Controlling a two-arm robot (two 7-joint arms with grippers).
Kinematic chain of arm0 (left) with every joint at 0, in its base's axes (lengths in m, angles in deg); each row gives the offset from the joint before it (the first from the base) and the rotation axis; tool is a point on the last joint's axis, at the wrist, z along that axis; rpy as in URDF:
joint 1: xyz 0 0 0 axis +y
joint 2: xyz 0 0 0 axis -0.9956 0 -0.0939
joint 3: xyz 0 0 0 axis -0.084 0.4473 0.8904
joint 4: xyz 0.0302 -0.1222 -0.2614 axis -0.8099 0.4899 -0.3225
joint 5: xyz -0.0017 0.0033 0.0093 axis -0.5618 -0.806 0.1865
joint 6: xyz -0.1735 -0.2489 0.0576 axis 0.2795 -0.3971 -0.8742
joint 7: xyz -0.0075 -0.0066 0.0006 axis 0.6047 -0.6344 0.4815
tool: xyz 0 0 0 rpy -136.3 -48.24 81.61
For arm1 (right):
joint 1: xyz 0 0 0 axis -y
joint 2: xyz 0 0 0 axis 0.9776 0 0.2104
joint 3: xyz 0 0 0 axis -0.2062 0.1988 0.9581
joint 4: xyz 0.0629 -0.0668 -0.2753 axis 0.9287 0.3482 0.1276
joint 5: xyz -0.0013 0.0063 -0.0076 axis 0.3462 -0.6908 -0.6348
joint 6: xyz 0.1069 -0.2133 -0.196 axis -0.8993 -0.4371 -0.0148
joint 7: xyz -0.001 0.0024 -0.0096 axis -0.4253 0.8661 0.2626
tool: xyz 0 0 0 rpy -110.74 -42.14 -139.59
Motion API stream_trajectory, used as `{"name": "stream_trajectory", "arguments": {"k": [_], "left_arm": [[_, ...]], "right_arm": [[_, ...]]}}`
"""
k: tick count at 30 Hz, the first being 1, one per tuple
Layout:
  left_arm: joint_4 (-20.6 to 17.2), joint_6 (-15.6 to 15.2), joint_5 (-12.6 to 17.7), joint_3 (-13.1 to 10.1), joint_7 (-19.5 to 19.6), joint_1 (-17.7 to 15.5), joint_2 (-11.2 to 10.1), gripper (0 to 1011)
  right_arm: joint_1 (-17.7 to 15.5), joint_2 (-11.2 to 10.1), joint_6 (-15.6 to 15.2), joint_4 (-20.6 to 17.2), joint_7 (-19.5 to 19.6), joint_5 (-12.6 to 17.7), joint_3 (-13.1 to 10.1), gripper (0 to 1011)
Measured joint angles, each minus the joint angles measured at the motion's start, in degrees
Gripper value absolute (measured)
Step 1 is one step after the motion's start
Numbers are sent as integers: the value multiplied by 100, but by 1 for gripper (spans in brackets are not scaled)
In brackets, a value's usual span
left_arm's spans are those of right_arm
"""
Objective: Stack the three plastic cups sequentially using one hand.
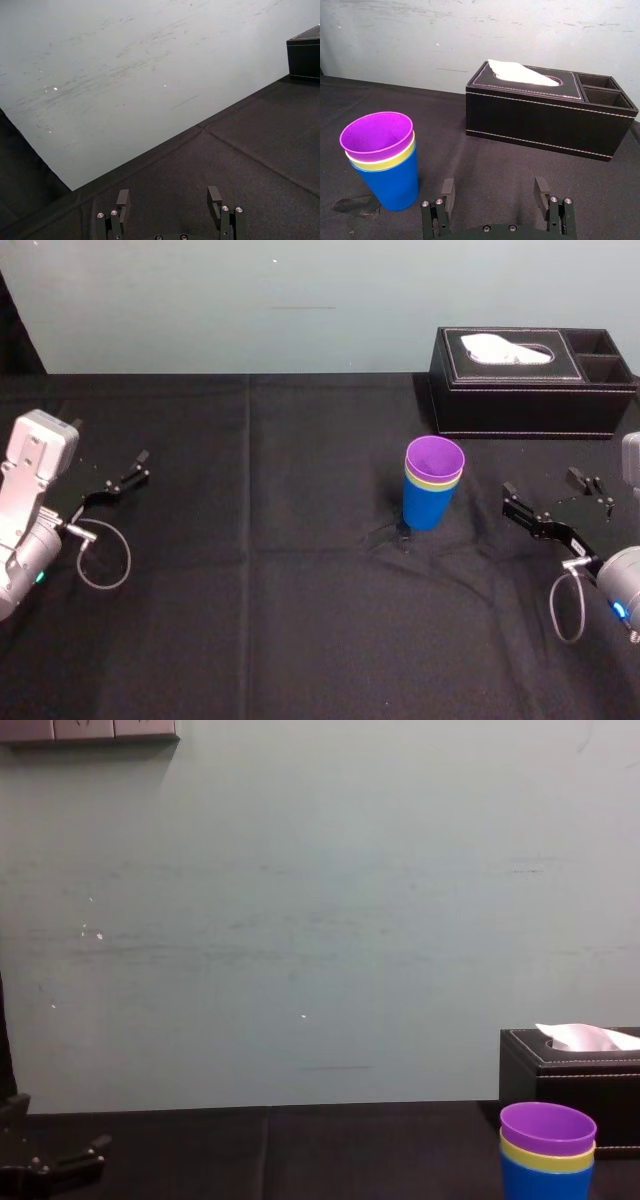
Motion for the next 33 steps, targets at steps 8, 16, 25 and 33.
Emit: {"name": "stream_trajectory", "arguments": {"k": [8,16,25,33], "left_arm": [[0,0,0,0,0,0,0,1011],[0,0,0,0,0,0,0,1011],[0,0,0,0,0,0,0,1012],[0,0,0,0,0,0,0,1011]], "right_arm": [[0,0,0,0,0,0,0,1003],[0,0,0,0,0,0,0,1003],[0,0,0,0,0,0,0,1003],[0,0,0,0,0,0,0,1003]]}}
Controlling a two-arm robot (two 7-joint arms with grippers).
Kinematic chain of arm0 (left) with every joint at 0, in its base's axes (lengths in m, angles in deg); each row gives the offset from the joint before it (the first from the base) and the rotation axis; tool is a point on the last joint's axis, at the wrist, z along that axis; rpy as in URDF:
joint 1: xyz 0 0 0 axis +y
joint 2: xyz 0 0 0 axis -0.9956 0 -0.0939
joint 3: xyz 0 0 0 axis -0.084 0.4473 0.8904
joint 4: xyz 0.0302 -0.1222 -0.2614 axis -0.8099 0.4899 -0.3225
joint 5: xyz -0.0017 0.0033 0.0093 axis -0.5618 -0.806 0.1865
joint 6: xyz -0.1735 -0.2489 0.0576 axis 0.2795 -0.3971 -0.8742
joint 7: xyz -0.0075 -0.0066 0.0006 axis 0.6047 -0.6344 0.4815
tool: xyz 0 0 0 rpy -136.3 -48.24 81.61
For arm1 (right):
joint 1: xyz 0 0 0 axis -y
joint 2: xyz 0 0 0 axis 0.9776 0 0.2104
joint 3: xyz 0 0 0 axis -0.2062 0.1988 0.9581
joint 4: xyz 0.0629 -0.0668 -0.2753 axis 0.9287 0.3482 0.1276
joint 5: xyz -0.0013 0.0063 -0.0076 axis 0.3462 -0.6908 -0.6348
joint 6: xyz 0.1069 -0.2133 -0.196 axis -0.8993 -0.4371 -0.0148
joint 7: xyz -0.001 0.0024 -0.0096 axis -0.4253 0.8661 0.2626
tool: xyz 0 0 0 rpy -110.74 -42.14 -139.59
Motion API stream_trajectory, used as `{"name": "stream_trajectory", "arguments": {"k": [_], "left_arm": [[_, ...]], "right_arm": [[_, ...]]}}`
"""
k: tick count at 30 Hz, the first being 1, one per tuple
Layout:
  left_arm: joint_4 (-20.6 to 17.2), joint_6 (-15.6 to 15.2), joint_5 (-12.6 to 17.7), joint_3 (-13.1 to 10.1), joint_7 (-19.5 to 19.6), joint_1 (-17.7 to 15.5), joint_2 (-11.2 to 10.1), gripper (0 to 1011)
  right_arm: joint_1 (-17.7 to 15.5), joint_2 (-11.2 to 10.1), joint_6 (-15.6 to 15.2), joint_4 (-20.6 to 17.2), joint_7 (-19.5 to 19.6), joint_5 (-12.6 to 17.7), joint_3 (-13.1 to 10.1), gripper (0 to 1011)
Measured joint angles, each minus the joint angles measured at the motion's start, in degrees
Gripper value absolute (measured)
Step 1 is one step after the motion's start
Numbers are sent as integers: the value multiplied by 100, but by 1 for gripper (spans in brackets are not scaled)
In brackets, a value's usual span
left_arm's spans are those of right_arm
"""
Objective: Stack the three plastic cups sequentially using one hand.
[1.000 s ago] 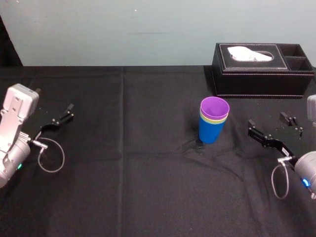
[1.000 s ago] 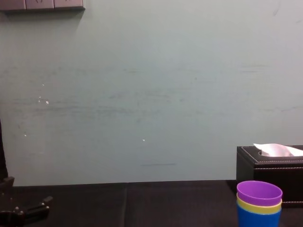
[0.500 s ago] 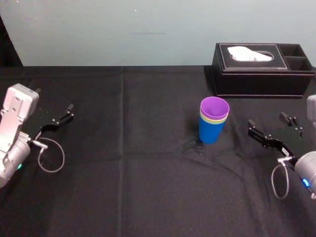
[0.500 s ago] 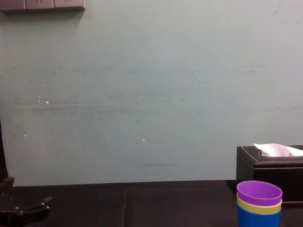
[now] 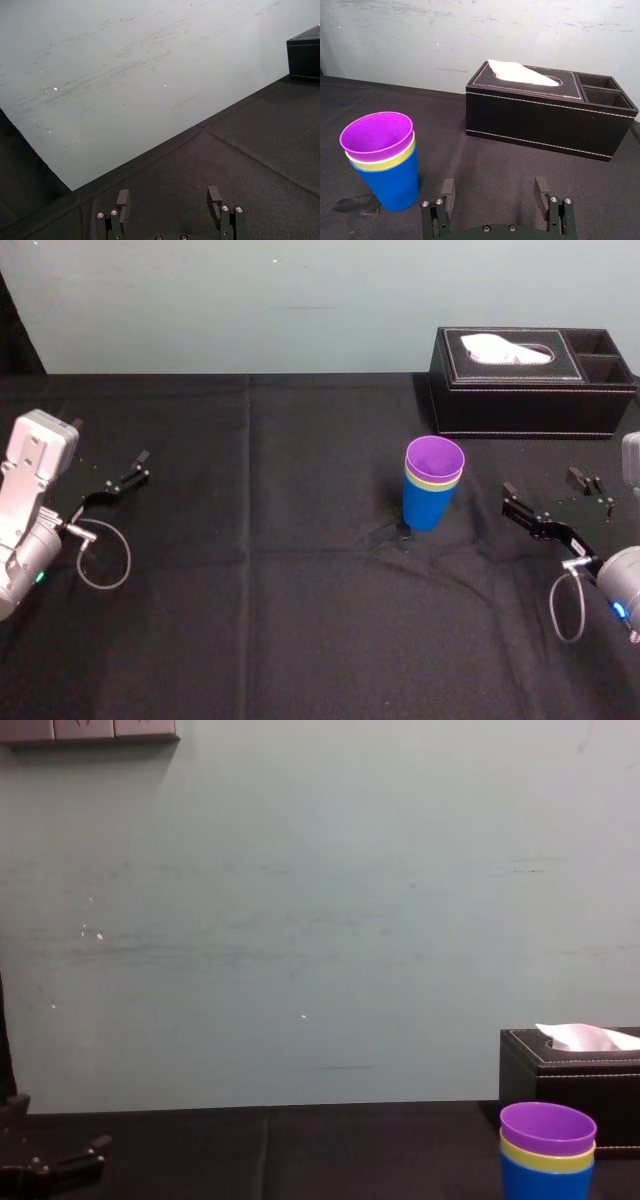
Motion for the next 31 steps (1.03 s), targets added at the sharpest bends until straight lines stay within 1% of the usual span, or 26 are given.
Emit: {"name": "stream_trajectory", "arguments": {"k": [31], "left_arm": [[0,0,0,0,0,0,0,1011]], "right_arm": [[0,0,0,0,0,0,0,1003]]}}
